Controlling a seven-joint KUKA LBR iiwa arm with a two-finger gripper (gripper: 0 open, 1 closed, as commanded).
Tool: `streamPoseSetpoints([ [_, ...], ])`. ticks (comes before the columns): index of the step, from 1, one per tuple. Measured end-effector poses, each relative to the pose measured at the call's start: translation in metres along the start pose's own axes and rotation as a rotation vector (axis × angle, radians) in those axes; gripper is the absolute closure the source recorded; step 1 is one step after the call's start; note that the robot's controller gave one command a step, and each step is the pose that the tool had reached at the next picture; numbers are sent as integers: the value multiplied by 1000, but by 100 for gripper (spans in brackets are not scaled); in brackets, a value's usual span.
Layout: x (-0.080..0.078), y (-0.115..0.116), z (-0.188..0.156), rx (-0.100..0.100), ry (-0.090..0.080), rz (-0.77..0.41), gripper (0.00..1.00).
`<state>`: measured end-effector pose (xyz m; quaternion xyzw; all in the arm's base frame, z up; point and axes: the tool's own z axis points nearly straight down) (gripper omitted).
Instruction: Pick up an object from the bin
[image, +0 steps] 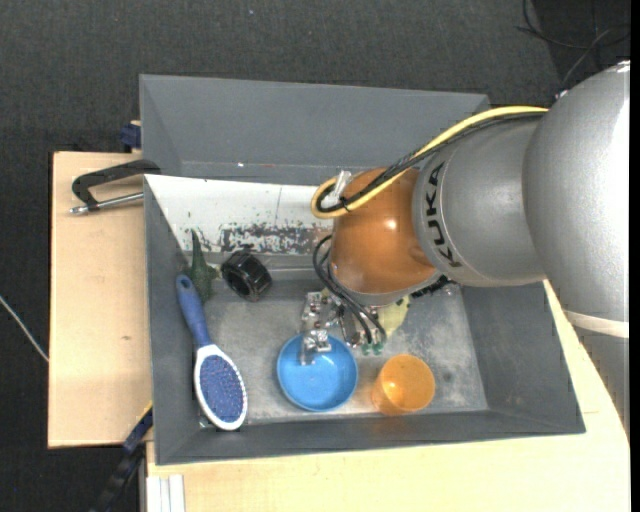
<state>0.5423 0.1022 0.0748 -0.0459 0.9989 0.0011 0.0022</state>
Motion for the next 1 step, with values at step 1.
streamPoseSetpoints([
  [1, 14, -19, -137, 2, -8, -274, 100],
])
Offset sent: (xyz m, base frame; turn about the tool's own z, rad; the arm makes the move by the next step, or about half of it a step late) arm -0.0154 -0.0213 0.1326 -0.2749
